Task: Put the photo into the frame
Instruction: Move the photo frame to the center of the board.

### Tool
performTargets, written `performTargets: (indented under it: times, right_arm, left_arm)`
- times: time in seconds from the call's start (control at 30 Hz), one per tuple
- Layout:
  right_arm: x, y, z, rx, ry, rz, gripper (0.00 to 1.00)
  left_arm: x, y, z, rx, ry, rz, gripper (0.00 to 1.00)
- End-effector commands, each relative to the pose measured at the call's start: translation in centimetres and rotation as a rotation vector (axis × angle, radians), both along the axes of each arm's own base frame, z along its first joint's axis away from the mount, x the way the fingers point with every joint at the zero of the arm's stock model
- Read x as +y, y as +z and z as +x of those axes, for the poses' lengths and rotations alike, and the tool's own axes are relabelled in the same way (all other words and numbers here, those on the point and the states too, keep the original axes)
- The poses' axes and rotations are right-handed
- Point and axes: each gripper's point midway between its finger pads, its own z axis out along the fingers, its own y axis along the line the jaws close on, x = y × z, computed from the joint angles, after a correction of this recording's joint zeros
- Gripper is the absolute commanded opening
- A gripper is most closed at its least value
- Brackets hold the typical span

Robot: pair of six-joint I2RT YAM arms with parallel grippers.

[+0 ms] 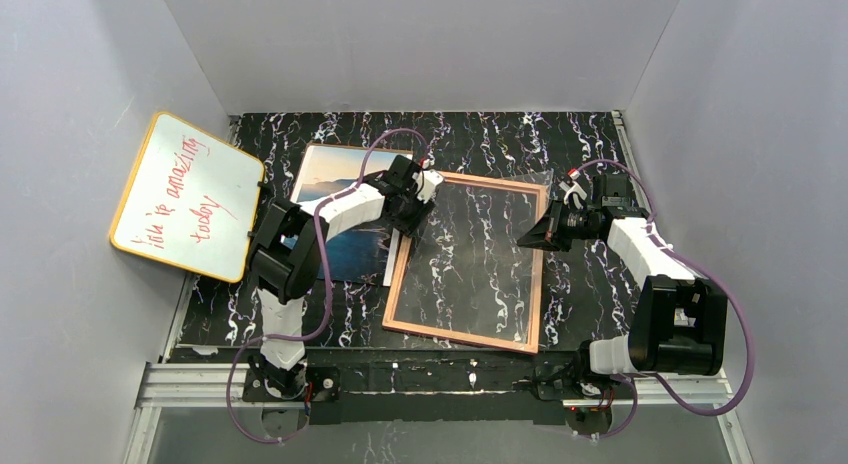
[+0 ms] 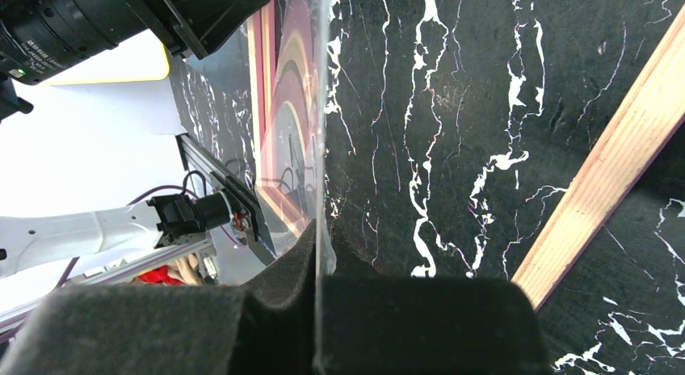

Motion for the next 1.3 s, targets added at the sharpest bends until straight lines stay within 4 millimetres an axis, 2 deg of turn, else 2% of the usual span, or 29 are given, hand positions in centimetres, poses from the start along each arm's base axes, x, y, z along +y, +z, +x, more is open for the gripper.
performTargets:
  times: [0.0,0.13,0.27,0.33,0.47,0.63,0.77,0.9,1.1,1.2,1.27]
  right_arm:
    - [0.2,1.3,0.4,-0.057,0.011,0.026,0.01]
    - [0.1,1.3,0.4,-0.057,0.01,0.026,0.01]
    - [0.1,1.5,0.4,-0.064,0.011,0.024,0.01]
    - [0.1,1.6,0.4,-0.066,0.012,0.025,0.01]
    - [0.2,2.0,0.3,-0.078,0.021,0.032,0.01]
    - [0.8,3.0,0.3,-0.097,0.037,0.087,0.01]
    - [1.0,3.3,0.2,-0.101,0.043,0.11,0.01]
    - [1.1,3.4,0.2,-0.104,0.044,0.111,0.01]
    - [1.7,4.2,0.6,-0.125,0.048,0.183,0.01]
    - [2.0,4.4,1.2,-0.13,0.044,0.233,0.01]
    - [2.3,4.7,1.8,-0.146,0.048,0.269,0.01]
  left_arm:
    - [1.4,-0.2,-0.7,0.001,0.008,0.051,0.45]
    - [0.3,-1.0,-1.8,0.066,0.0,-0.004,0.3]
    - [-0.4,-1.1,-1.8,0.089,0.039,-0.033,0.17]
    - [-0.7,-0.4,-1.5,0.076,0.058,-0.043,0.1]
    - [-0.9,2.4,-0.4,0.02,0.112,-0.07,0.01]
    - [-1.2,5.7,-0.2,-0.012,0.142,-0.109,0.0]
    - [-1.3,6.7,-0.7,-0.013,0.171,-0.133,0.0]
    - [-1.1,6.9,-1.0,-0.019,0.193,-0.136,0.0]
    - [1.8,8.6,1.2,-0.173,0.277,-0.047,0.0]
    - [4.3,9.3,2.1,-0.219,0.34,-0.017,0.0]
    - [6.4,9.0,2.6,-0.229,0.393,-0.007,0.0]
